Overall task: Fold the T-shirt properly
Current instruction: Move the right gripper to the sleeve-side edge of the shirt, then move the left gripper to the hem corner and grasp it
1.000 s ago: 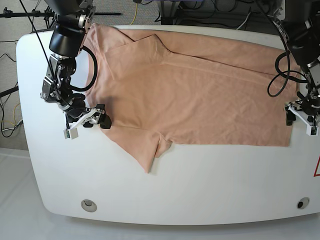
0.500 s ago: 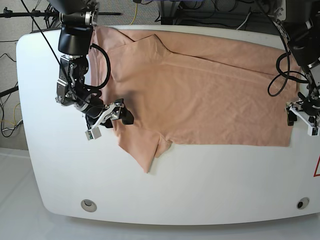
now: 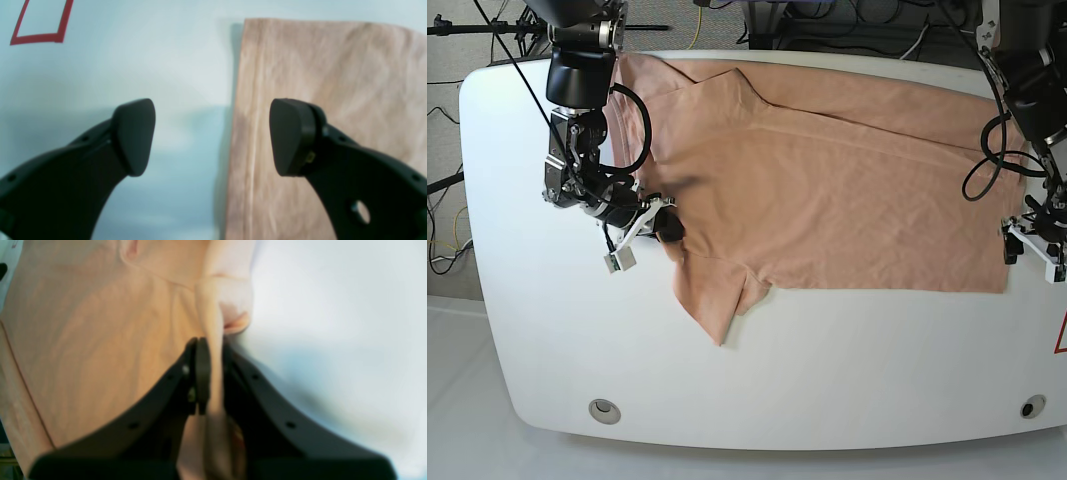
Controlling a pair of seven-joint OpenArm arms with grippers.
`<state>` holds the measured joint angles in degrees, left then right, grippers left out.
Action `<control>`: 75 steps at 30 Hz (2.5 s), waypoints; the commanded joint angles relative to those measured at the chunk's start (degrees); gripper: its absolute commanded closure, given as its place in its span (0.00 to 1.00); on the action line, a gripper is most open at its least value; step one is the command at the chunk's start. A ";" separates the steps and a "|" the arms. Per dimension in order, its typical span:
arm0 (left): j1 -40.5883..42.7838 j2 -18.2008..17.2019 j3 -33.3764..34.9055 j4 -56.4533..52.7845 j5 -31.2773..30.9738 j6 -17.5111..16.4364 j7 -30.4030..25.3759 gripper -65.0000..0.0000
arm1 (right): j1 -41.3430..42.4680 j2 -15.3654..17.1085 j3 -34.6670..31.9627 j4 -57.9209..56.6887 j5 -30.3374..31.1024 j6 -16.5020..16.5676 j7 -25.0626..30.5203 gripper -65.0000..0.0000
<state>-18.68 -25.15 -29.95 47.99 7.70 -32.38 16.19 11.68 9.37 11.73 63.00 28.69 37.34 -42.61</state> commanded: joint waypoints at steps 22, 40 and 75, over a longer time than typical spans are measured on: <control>-7.30 0.49 2.48 -12.87 -0.80 0.60 -13.86 0.22 | 0.23 1.32 0.01 0.34 -1.74 -0.64 -1.74 1.00; -8.27 -0.66 2.48 -17.70 -0.80 0.69 -16.49 0.22 | 0.23 1.32 0.27 0.34 -1.74 -0.73 -1.74 1.00; -6.42 4.18 6.35 -17.26 -0.80 0.25 -14.47 0.27 | 0.23 1.32 0.36 0.34 -1.74 -0.82 -1.74 1.00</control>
<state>-24.45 -21.28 -24.01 30.26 6.61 -31.46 0.08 11.42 10.04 12.05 63.00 28.75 37.50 -42.48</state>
